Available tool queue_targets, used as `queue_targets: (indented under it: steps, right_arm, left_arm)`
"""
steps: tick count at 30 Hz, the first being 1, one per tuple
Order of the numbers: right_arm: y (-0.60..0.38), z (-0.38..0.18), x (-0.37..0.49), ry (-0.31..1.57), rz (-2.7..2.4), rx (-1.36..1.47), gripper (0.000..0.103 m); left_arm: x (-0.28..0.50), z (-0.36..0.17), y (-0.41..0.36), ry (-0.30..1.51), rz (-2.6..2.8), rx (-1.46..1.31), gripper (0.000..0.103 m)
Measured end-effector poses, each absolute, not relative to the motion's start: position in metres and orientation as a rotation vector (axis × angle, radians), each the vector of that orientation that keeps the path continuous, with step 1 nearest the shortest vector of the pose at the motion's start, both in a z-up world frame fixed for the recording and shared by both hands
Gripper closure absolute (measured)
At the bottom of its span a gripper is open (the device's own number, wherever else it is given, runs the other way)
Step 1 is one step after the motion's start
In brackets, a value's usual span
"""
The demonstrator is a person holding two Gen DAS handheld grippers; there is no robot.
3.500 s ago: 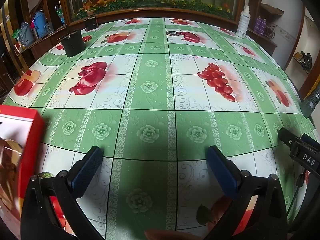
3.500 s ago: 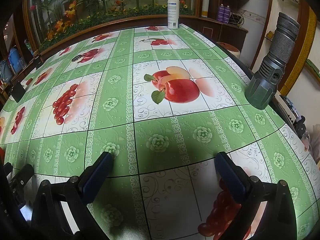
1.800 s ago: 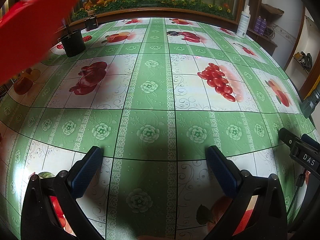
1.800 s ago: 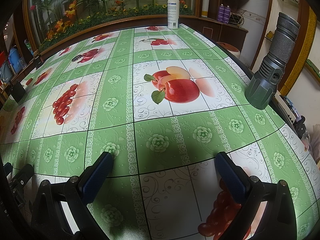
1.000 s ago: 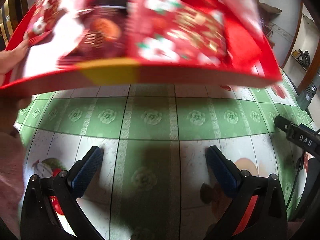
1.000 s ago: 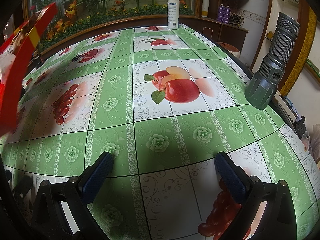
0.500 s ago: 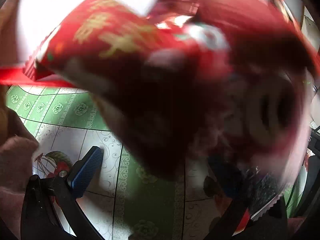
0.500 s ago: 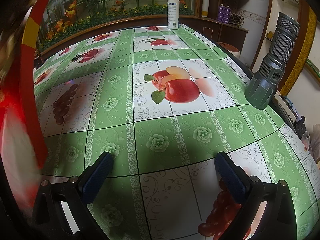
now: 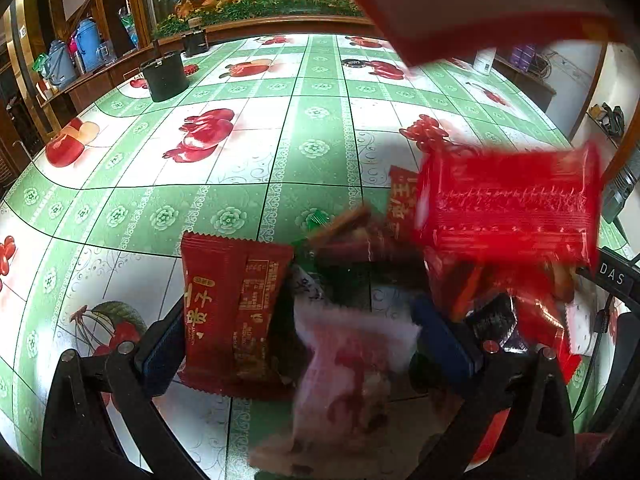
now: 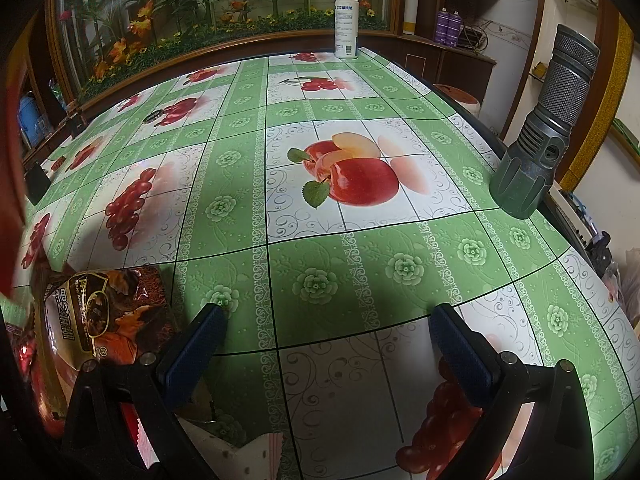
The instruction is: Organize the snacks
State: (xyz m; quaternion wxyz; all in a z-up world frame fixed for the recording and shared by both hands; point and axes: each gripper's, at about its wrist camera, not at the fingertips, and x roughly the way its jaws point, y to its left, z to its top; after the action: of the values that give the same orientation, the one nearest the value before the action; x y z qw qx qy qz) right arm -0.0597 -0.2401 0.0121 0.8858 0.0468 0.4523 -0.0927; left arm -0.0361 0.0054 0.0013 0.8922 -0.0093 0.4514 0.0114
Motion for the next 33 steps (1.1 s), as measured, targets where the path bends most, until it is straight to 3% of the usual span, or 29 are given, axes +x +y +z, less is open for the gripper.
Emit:
queue_targets:
  steps: [33]
  right_arm:
    - [-0.241,0.012,-0.060,0.942,-0.193,0.097,0.000]
  left_arm:
    - [-0.031,-0.005,0.010,0.940,0.024,-0.020,0.000]
